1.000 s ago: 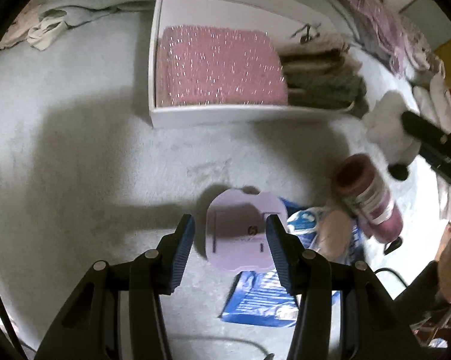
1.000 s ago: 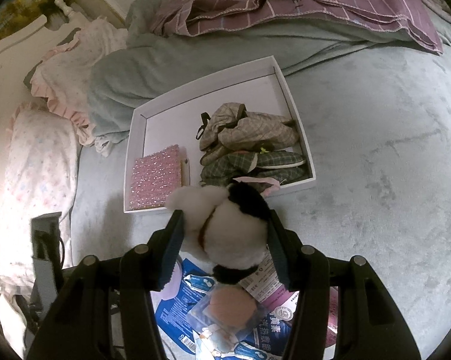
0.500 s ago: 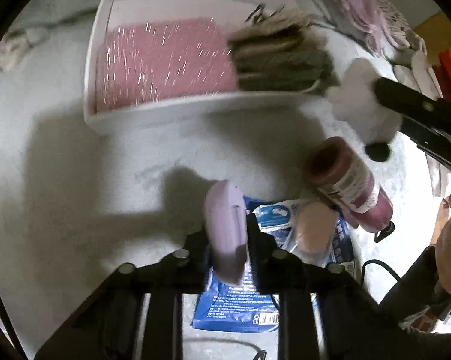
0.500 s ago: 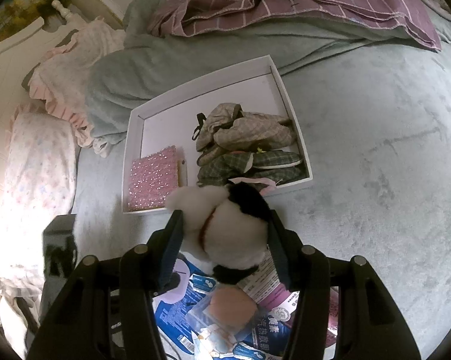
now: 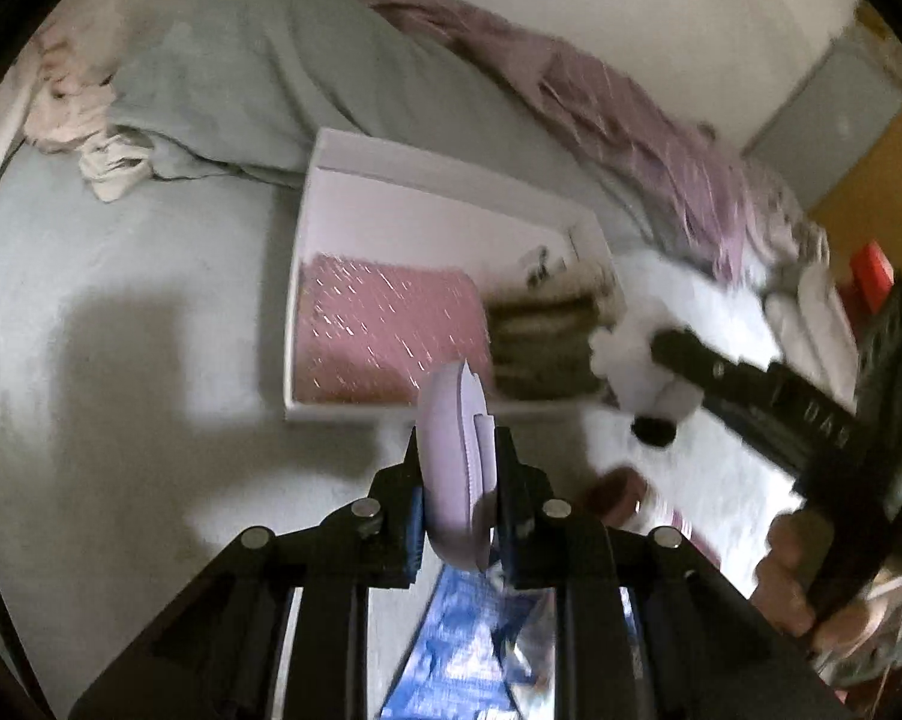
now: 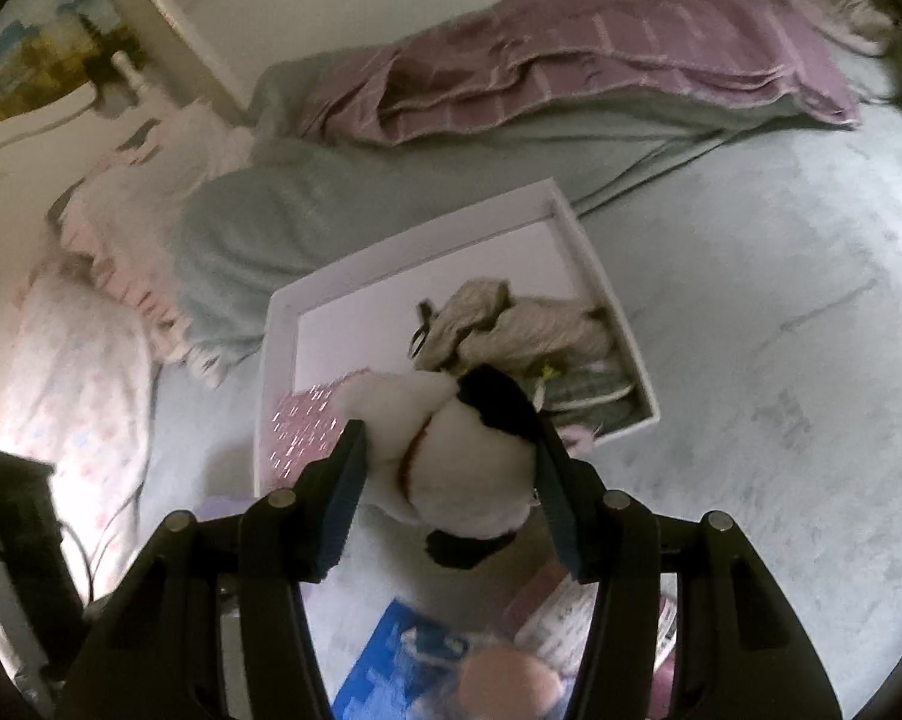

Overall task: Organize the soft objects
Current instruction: 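Carry both items over white box and open right tool to drop plush toy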

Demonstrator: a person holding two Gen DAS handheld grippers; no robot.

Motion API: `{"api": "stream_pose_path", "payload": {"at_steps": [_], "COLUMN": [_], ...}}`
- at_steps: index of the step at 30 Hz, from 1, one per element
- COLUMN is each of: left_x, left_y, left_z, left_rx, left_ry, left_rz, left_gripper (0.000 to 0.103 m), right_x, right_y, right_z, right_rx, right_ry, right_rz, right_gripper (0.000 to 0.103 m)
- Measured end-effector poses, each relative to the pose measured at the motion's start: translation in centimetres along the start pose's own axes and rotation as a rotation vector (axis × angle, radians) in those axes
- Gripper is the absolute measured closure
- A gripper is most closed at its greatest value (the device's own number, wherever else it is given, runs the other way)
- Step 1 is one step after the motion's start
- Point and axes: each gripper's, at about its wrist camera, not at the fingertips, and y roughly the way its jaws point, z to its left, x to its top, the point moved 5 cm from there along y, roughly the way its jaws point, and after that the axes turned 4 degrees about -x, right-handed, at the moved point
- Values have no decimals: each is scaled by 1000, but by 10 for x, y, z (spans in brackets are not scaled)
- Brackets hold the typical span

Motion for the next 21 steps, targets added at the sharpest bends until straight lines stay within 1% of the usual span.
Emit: {"api": "stream_pose_path", "payload": {"at_steps": [2, 4, 5, 7, 8, 10, 12, 14, 16, 18, 19, 21], "left_x": [5, 9, 10, 13, 14, 17, 18, 18, 18, 19, 19, 18], "left_y": [1, 0, 0, -5, -7, -9, -3, 0, 4, 5, 5, 5], "left_z": [6, 12, 11, 10, 9, 6, 2, 8, 16, 27, 31, 37], "left_rx": [9, -1, -15, -36, -34, -5, 1, -33, -44, -39, -43, -62], "left_ry": [-28, -59, -69, -64, -52, -22, -10, -28, -56, -84, -96, -116], "left_rz": [-38, -68, -90, -136, -160, -199, -212, -213, -206, -213, -214, -216], "left_gripper": [85, 85, 85, 85, 85, 85, 85, 85, 85, 85, 85, 85], "right_x": [3, 5, 6, 7, 7, 5, 1, -1, -2, -2, -1, 1], "right_y": [1, 3, 4, 7, 11, 20, 34, 43, 46, 49, 51, 54], "right_z": [0, 0, 1, 7, 11, 14, 17, 19, 22, 26, 29, 35], "right_rx": [-15, -80, -104, -114, -135, -164, -189, -197, -223, -253, -256, -246], "right_ry": [28, 84, 113, 153, 184, 226, 277, 309, 340, 364, 360, 327], "right_rz": [-28, -51, -49, -38, -20, 7, 55, 81, 65, 45, 44, 37], "right_gripper": [47, 47, 47, 47, 47, 47, 47, 47, 47, 40, 37, 34]}}
